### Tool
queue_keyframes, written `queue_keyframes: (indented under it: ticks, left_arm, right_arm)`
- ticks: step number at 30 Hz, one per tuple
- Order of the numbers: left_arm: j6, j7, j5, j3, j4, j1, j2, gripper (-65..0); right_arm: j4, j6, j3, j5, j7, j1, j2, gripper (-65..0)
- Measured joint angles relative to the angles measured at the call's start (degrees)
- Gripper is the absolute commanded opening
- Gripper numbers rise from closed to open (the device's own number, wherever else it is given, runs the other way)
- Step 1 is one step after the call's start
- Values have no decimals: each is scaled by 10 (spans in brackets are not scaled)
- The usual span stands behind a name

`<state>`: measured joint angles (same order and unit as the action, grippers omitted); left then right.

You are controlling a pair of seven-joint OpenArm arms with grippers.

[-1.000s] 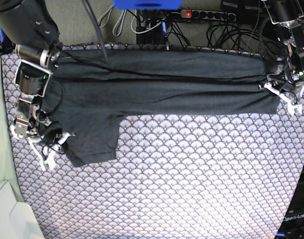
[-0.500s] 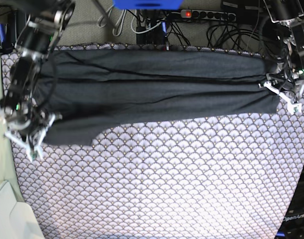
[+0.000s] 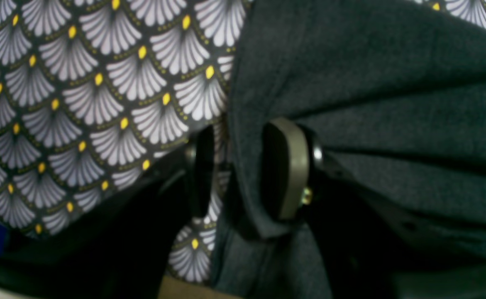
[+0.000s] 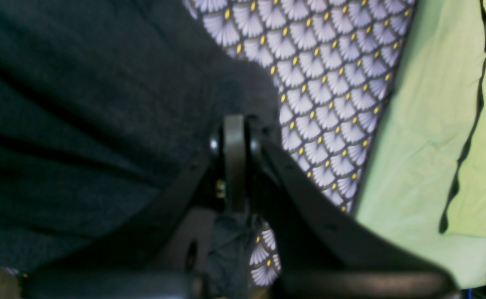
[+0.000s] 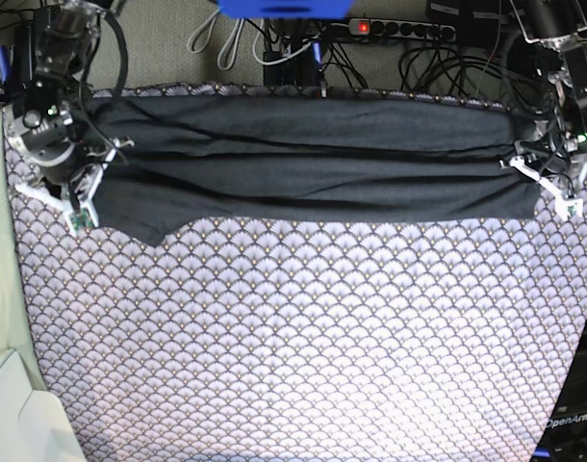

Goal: Fold the T-shirt properly
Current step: 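Grasp the sleeve with the right gripper and tuck it onto the strip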

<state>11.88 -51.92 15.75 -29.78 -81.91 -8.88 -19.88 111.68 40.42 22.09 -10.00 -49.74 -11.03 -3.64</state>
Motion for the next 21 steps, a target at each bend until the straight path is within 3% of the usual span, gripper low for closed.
queue_keyframes:
  ticks: [9, 15, 21]
  left_arm:
    - [2, 5, 2, 0, 0, -5, -1, -415]
    - [2, 14, 6, 0, -3, -17, -2, -415]
    - [2, 14, 6, 0, -3, -17, -3, -415]
  right_arm:
    - [0, 0, 92, 5, 0, -9, 23, -650]
    - [0, -2, 90, 74, -1, -57, 24, -650]
    - [-30, -2, 85, 86, 2, -60, 29, -650]
